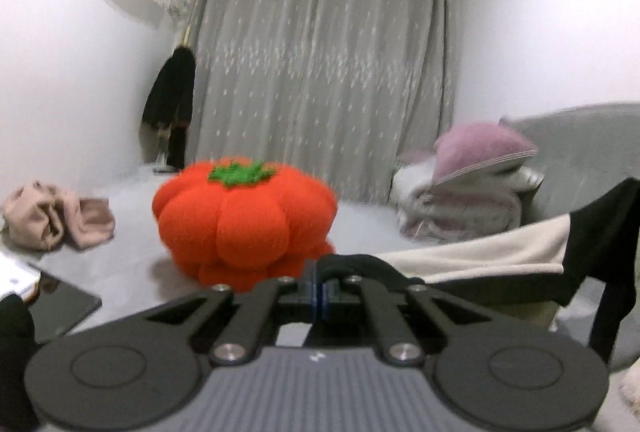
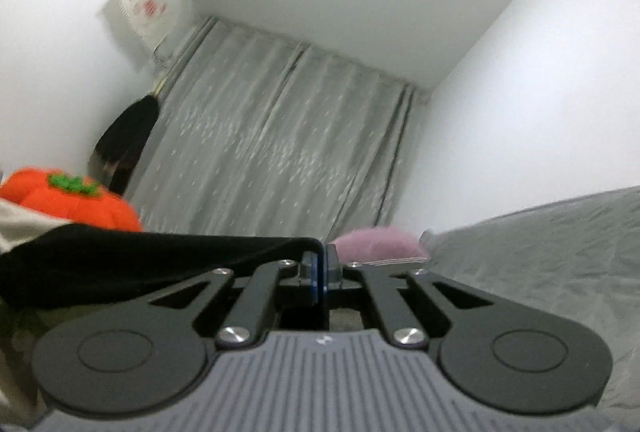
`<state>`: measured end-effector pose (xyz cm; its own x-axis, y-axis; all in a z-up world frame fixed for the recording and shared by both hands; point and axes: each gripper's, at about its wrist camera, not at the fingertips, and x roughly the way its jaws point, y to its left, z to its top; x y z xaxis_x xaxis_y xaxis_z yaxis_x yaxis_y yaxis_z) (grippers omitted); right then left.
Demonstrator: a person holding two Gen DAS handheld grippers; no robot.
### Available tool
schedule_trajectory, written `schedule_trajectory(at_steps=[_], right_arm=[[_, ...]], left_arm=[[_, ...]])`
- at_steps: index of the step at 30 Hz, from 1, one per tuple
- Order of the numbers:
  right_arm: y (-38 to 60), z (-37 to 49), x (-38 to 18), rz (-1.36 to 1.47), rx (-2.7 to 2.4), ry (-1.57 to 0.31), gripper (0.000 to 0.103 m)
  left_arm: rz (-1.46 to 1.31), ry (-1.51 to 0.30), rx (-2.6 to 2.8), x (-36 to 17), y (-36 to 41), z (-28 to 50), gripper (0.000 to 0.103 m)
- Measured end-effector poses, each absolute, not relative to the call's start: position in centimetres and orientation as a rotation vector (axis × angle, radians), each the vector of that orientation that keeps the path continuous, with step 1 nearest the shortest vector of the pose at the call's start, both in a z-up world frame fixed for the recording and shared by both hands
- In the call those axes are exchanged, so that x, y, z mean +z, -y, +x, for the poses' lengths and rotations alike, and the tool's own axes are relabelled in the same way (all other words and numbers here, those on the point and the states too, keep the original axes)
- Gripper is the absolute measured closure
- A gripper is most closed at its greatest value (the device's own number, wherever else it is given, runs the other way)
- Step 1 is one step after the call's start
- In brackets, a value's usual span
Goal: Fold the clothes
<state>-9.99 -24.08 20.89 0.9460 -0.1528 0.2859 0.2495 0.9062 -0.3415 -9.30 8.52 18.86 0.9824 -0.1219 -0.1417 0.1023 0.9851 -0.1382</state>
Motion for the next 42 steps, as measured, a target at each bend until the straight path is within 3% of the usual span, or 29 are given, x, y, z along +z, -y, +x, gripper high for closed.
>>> schedule_trajectory(at_steps=[12,17,24,28,29,30,32,34,36,39,40,42], right_arm=[[27.3,-19.2,27.6,-0.238,-0.329,0.606,0.102],[27.6,-20.5,28.5,-0.219,-0.365,0.694,0.102],[28.9,-14.8,27.1,-0.202,-0.352,0.54,0.102],[29.7,-7.8,24.7,-0.181,-0.339,0.342,0.102],[30.0,-5.6,23.8,-0.168,-0.339,0.282,0.102],[30.4,-3.4,23.0,-0.154,-0.338,0.222,0.101],[31.1,2.4,18.9,-0.177,-0.34,-0.005,0.092],[31.4,8.8,13.1,-0.258,-0.335,-0.3,0.079],[32.4,11.1,8.8,-0.243,-0.334,-0.459,0.078],[33.5,12.4,8.4,-0.162,-0.299,-0.505,0.075],[33.5,12.9,9.3,-0.159,-0.284,-0.488,0.061],[33.2,13.4,10.0,-0.179,-0.276,-0.472,0.044]], left_arm=[[-0.055,0.333,-0.194,30.5,-7.6,-22.5,0.101],[0.018,0.448,-0.2,31.7,-6.1,-24.7,0.101],[0.067,0.229,-0.235,29.1,-3.5,-16.5,0.1],[0.013,-0.019,-0.225,24.1,-3.6,-7.4,0.098],[-0.007,-0.086,-0.221,22.7,-3.8,-5.1,0.091],[-0.027,-0.153,-0.216,21.2,-4.0,-2.7,0.07],[-0.067,-0.288,-0.207,18.4,-4.3,2.0,0.048],[-0.107,-0.423,-0.197,15.6,-4.7,6.7,0.055],[-0.148,-0.558,-0.186,12.7,-5.0,11.4,0.048],[-0.194,-0.63,-0.152,10.7,-6.2,12.8,0.045],[-0.2,-0.635,-0.138,10.5,-6.5,12.2,0.045],[-0.185,-0.65,-0.142,10.8,-6.7,11.9,0.045]])
